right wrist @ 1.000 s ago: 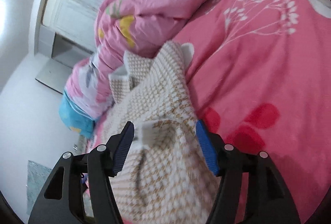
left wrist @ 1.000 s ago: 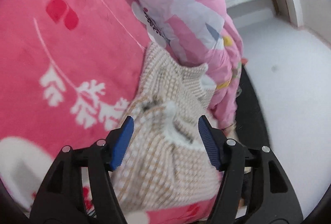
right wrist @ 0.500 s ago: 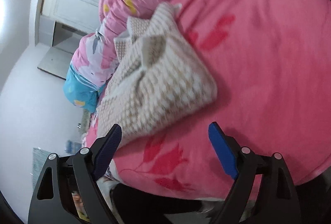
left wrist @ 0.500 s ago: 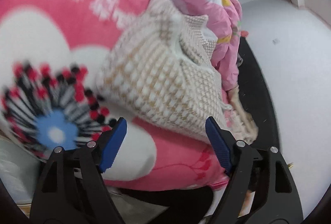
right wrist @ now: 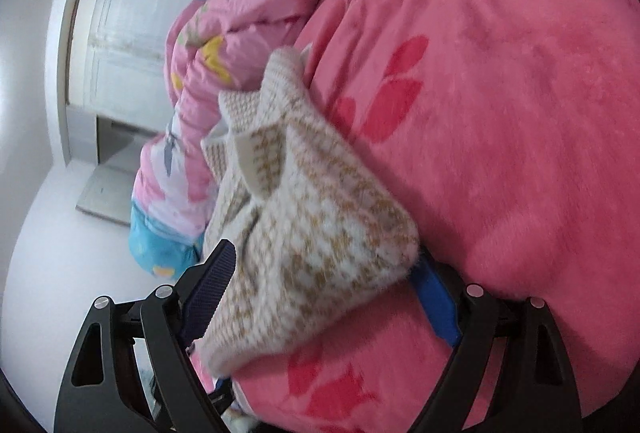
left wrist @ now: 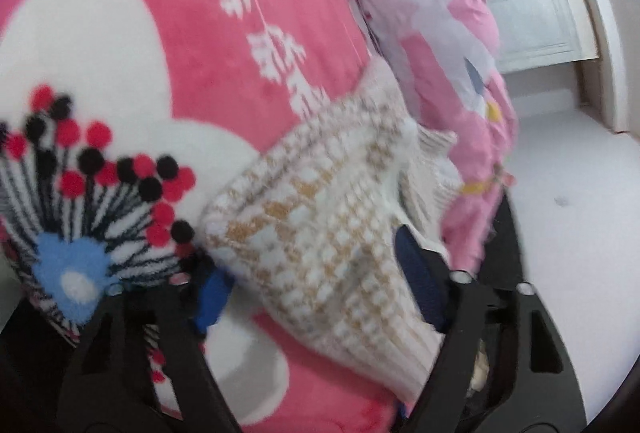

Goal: Fold large clothes
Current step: 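Lay the folded hem onto the coat body and open both tools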

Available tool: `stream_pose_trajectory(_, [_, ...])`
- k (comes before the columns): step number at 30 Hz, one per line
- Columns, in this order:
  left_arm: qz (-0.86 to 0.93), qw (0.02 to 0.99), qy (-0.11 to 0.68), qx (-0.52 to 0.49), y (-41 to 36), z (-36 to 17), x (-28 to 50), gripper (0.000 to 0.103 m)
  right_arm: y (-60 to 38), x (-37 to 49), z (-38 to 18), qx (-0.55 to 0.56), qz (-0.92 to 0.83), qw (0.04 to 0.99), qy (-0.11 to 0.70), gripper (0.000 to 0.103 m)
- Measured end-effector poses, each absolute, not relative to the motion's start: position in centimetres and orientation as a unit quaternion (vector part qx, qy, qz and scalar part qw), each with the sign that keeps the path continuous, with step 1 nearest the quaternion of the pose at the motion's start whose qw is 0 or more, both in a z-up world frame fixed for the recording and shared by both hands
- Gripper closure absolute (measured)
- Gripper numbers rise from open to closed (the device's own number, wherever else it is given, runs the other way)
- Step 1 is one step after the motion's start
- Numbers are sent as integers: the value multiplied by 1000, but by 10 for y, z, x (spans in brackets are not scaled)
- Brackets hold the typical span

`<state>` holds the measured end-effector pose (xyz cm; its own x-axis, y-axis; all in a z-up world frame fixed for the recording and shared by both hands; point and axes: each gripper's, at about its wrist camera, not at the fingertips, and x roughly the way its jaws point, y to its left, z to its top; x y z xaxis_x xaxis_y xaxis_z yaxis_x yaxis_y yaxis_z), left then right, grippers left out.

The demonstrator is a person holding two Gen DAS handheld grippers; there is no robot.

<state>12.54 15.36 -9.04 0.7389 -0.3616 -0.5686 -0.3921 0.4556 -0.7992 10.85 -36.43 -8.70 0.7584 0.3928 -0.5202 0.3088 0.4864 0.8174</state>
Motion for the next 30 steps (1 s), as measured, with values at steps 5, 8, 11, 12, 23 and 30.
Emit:
stream_pose_trajectory(5, [92, 828, 369, -412, 129, -74, 134, 60, -356, 114, -86, 474, -36, 810, 344, 43])
stream_pose_trajectory(8, [105, 869, 365, -317, 109, -60, 141, 74, -353, 121, -82, 436, -54, 825, 355, 63])
stream_pose_trajectory(11, [102, 908, 332, -233, 93, -33, 136, 89, -346, 123, -63, 376, -44, 853, 360, 81])
stream_pose_trajectory(12, [100, 919, 321, -206, 88, -24, 133, 91, -341, 121, -50, 346, -44, 868, 355, 83])
stream_pose_trajectory(23, [20, 960, 265, -86, 67, 56, 65, 94, -340, 61, 29, 267, -17, 912, 310, 91])
stream_pose_trajectory(30, [-26, 917, 379, -123, 107, 8, 40, 80, -345, 22, -24, 260, 17, 883, 391, 80])
